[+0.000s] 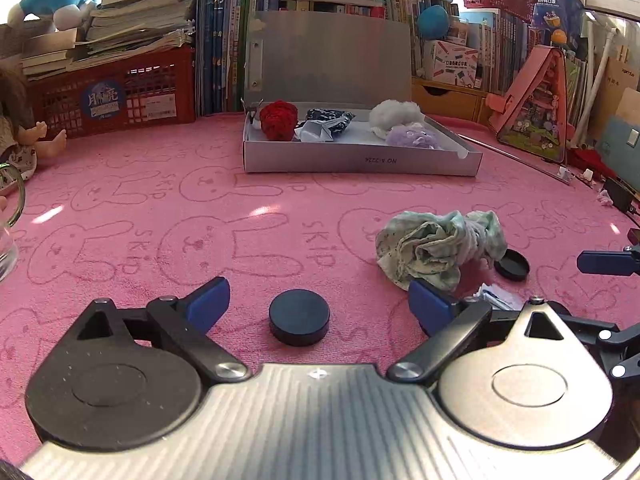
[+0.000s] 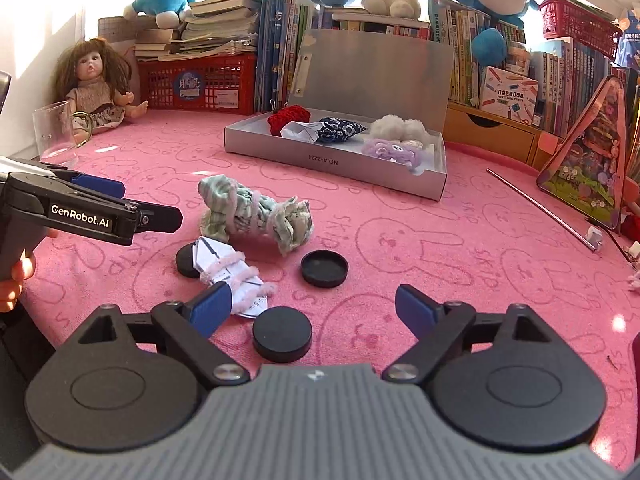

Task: Organize objects
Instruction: 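Move both tools back to the black round pucks on the table, then close the left tool on a black puck while the right tool grasps another black puck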

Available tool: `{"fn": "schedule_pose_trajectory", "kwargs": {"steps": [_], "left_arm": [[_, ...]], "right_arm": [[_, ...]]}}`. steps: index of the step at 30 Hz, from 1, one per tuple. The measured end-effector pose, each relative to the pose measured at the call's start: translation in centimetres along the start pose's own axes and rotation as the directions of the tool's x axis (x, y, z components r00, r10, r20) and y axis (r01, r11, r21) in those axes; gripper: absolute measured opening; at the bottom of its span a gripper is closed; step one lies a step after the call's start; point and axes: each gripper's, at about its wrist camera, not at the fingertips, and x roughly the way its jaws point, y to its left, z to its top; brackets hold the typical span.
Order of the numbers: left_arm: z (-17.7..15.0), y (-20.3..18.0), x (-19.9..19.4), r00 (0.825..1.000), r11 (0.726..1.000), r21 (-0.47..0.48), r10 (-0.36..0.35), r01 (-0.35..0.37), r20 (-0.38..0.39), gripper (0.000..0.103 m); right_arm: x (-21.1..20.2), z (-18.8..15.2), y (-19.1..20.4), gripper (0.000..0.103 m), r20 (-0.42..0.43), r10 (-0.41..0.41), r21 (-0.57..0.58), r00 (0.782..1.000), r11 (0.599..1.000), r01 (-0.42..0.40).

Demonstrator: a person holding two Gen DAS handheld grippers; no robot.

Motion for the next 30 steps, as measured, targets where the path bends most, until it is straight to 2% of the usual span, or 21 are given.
{"fn": "schedule_pose_trajectory", "kwargs": {"steps": [5, 10, 24, 26, 30], "left_arm": [[-0.6, 0.0, 0.5, 1.0, 1.0, 0.003, 0.015, -0.015, -0.013, 0.098], [-1.0, -0.5, 0.7, 0.999, 0.998, 0.046, 0.037, -0.037, 0.002, 0.098], [-1.5, -0.6, 0.7, 0.998, 0.998, 0.033, 0.058, -0.059, 0.022, 0.102], [-1.5, -0.6, 0.7, 0.998, 0.998, 0.033, 0.058, -0.059, 0.02, 0.102], [-1.5, -0.6, 0.5, 0.998, 0.998, 0.029, 0.06, -0.061, 0.019, 0.101]], "right_arm": [[0.0, -0.6, 0.6, 0.087, -0.009, 0.008, -0.011, 1.0, 1.0, -0.008], [0.0, -1.0, 0.6, 0.084, -0.015, 0.015, 0.002, 1.0, 1.0, -0.015], [-0.3, -2.1, 0.1, 0.08, 0.009, 0.034, 0.048, 0.999, 0.998, -0.034], [-0.4, -2.1, 0.2, 0.077, 0.012, 0.031, 0.051, 0.999, 0.998, -0.032], [-0.7, -2.1, 0.4, 0.063, 0.02, 0.019, 0.06, 1.0, 0.998, -0.02]]}}
